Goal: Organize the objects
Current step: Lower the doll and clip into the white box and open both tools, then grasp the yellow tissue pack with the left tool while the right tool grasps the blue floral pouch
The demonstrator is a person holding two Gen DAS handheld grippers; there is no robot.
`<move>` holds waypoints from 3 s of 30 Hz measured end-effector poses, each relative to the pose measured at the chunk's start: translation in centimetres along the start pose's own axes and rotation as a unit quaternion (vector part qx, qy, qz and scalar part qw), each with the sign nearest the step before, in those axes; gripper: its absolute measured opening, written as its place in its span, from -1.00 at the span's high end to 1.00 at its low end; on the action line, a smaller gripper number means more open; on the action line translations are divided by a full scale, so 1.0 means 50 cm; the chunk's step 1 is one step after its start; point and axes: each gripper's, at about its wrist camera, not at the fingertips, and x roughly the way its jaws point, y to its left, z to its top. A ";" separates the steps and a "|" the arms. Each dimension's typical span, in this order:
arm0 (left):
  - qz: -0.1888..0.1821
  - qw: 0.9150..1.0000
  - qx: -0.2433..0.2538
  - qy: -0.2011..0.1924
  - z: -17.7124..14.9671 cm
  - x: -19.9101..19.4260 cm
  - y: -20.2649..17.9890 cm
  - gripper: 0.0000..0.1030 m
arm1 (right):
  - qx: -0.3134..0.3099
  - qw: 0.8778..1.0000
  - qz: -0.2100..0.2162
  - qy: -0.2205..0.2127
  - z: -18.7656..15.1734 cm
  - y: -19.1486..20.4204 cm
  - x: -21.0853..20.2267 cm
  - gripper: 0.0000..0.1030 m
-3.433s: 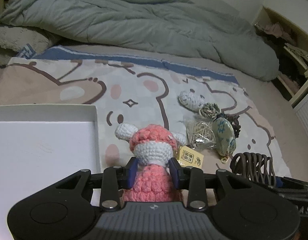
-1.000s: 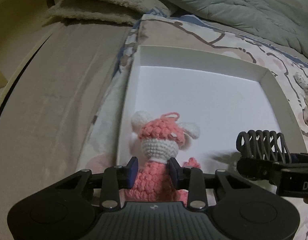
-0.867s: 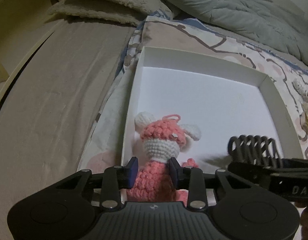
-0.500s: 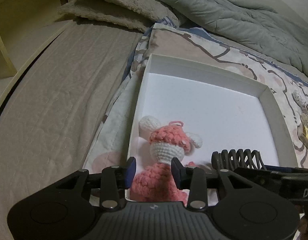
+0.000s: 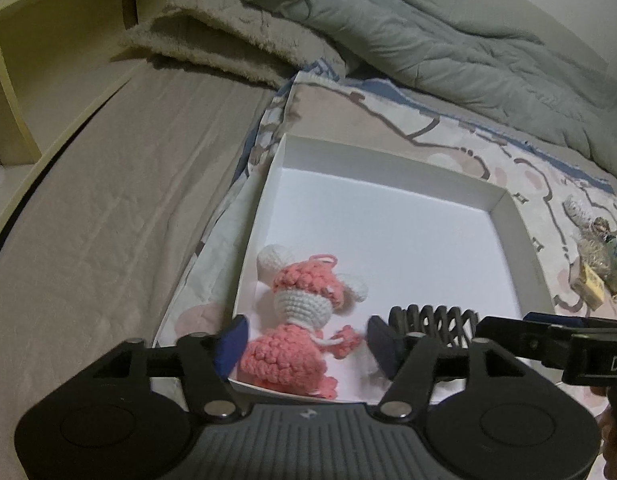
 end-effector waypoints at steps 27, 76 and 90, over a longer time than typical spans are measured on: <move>0.009 0.999 -0.015 -0.042 0.002 -0.097 -0.057 -1.00 | -0.091 0.993 -0.050 -0.054 0.035 -0.060 -0.150 -1.00; -0.078 0.990 0.101 -0.057 0.061 -0.007 -0.520 -1.00 | -0.021 0.967 -0.211 -0.139 0.066 -0.469 -0.423 -1.00; -0.102 0.980 0.147 -0.086 0.049 0.037 -0.607 -1.00 | 0.070 0.955 -0.208 -0.201 0.088 -0.561 -0.450 -1.00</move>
